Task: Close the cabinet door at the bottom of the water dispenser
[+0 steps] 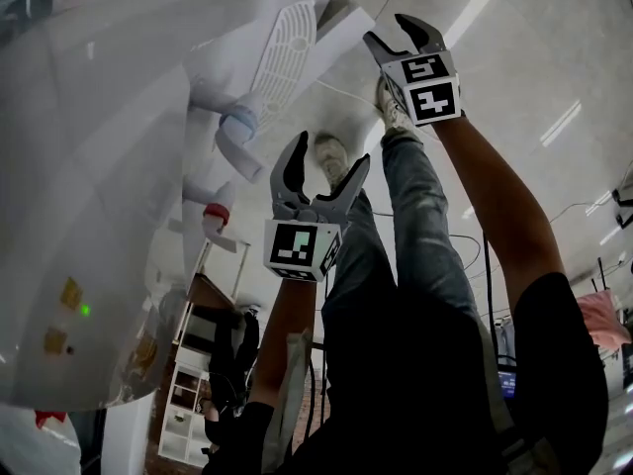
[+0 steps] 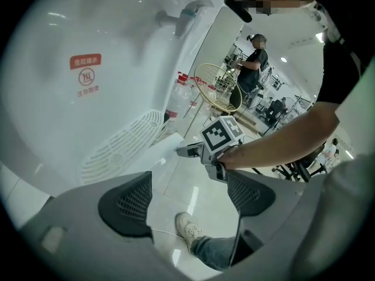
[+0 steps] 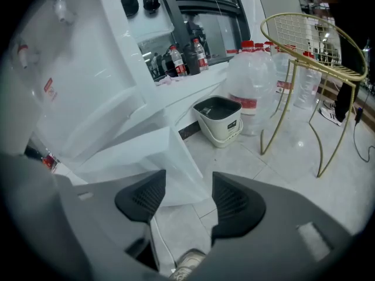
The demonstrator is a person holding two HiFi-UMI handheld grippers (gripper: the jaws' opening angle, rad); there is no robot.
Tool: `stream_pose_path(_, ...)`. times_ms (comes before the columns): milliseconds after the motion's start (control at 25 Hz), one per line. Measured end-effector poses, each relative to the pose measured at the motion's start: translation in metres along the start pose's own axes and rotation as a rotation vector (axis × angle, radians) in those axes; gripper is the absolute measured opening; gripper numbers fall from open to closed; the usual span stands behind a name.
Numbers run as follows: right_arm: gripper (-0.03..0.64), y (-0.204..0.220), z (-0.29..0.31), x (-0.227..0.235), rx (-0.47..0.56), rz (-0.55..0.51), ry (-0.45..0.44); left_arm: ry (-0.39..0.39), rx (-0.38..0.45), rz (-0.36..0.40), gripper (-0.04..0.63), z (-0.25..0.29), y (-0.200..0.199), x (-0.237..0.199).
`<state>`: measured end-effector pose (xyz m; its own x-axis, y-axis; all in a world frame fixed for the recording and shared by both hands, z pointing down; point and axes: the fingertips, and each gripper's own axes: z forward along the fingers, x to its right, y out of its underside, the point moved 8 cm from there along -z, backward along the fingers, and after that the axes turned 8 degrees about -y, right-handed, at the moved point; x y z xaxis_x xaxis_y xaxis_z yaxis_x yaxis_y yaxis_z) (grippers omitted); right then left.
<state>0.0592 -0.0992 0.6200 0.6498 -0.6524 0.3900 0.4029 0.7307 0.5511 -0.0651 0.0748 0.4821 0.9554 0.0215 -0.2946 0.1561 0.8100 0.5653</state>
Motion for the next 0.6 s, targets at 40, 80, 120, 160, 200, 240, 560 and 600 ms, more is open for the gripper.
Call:
stream_pose_path(40, 0.246, -0.002, 0.002, 0.0, 0.004, 0.003, 0.0, 0.002, 0.0, 0.004, 0.413, 0.001, -0.001, -0.001)
stream_pose_path(80, 0.247, -0.003, 0.005, 0.001, 0.008, 0.006, 0.002, 0.004, -0.001, 0.007, 0.413, 0.001, -0.001, -0.001)
stream_pose_path(120, 0.245, -0.005, 0.007, 0.001, 0.012, 0.01, 0.002, 0.006, -0.002, 0.009, 0.413, 0.001, -0.001, -0.002)
stream_pose_path(160, 0.247, -0.006, 0.008, 0.0, 0.015, 0.014, 0.0, 0.007, -0.002, 0.01, 0.413, 0.002, -0.001, -0.002)
stream_pose_path(200, 0.245, -0.008, 0.009, 0.0, 0.018, 0.019, -0.002, 0.008, -0.003, 0.009, 0.413, 0.002, -0.001, -0.002)
stream_pose_path(240, 0.245, -0.009, 0.009, -0.001, 0.02, 0.022, -0.004, 0.008, -0.003, 0.008, 0.413, 0.001, 0.0, -0.001)
stream_pose_path(560, 0.245, -0.024, 0.022, 0.003, 0.026, 0.026, -0.006, 0.021, -0.02, 0.012, 0.413, 0.003, -0.005, 0.001)
stream_pose_path(600, 0.245, -0.026, 0.024, 0.003, 0.027, 0.027, -0.009, 0.022, -0.02, 0.014, 0.413, 0.004, -0.006, 0.001)
